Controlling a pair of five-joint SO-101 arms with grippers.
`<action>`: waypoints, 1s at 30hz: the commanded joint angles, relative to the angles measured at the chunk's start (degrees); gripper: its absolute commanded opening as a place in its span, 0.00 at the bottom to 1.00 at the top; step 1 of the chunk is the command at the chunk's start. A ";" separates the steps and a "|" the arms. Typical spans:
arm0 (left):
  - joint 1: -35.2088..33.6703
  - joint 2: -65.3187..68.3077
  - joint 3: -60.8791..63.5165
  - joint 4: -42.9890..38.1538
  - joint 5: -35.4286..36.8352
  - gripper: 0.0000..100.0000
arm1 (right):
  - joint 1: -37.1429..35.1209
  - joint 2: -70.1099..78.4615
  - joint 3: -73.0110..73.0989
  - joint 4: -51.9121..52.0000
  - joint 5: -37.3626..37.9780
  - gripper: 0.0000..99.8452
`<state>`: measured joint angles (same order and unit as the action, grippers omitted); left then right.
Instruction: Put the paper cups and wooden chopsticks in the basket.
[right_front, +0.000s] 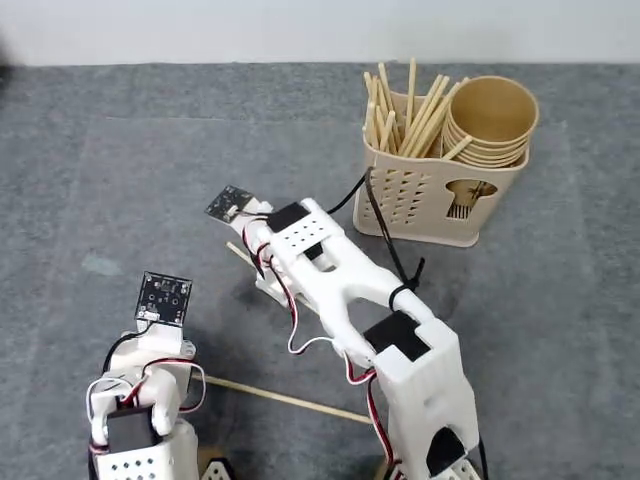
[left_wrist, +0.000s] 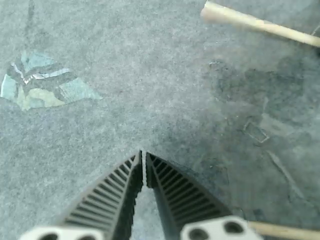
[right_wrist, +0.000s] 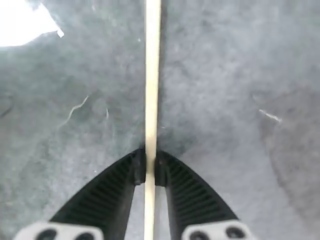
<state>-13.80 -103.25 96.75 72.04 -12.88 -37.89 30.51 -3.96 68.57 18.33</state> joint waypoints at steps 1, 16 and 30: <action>0.00 -0.88 -0.40 0.44 0.35 0.02 | 0.57 -1.98 -4.48 5.93 2.02 0.01; 0.00 -0.88 -0.40 0.44 0.35 0.02 | 8.04 -18.42 -36.40 31.43 2.20 0.01; 0.00 -0.88 -0.40 0.44 0.35 0.02 | 16.13 -25.45 -50.99 11.12 -2.90 0.01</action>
<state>-13.80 -103.25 96.75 72.04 -12.88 -23.47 9.23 -51.96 86.59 18.42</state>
